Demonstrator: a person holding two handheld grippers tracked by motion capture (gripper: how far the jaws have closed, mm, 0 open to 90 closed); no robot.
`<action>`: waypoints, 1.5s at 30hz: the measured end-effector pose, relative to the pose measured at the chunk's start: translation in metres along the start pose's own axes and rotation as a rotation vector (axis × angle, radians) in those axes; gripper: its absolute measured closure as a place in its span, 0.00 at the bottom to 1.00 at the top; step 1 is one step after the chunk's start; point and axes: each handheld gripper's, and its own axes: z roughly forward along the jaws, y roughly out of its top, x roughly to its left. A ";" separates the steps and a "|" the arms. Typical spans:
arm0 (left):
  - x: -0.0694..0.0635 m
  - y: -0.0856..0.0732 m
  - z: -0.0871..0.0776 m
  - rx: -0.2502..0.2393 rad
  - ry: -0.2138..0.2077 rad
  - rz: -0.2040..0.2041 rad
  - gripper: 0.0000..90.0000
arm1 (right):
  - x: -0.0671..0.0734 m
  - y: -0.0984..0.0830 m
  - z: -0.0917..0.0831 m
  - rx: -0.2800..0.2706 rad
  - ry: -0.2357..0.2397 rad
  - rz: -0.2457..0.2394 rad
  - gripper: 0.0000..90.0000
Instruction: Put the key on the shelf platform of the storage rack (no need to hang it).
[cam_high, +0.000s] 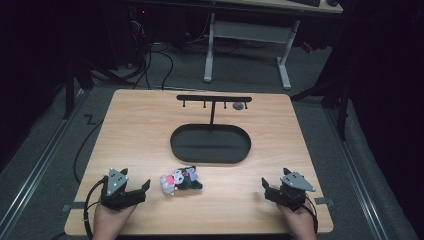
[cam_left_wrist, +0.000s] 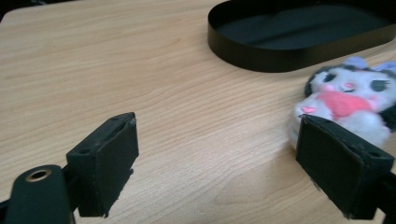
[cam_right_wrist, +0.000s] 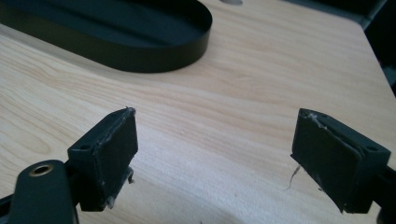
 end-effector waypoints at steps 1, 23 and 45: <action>0.001 0.000 0.001 0.002 -0.002 -0.003 0.14 | -0.001 0.000 -0.001 -0.007 0.002 -0.004 0.16; 0.005 0.003 0.009 -0.028 -0.028 -0.032 0.15 | -0.002 -0.006 -0.014 -0.051 0.013 -0.002 0.16; 0.004 0.004 0.008 -0.033 -0.014 0.010 0.17 | -0.005 0.017 -0.019 -0.011 0.053 -0.021 0.16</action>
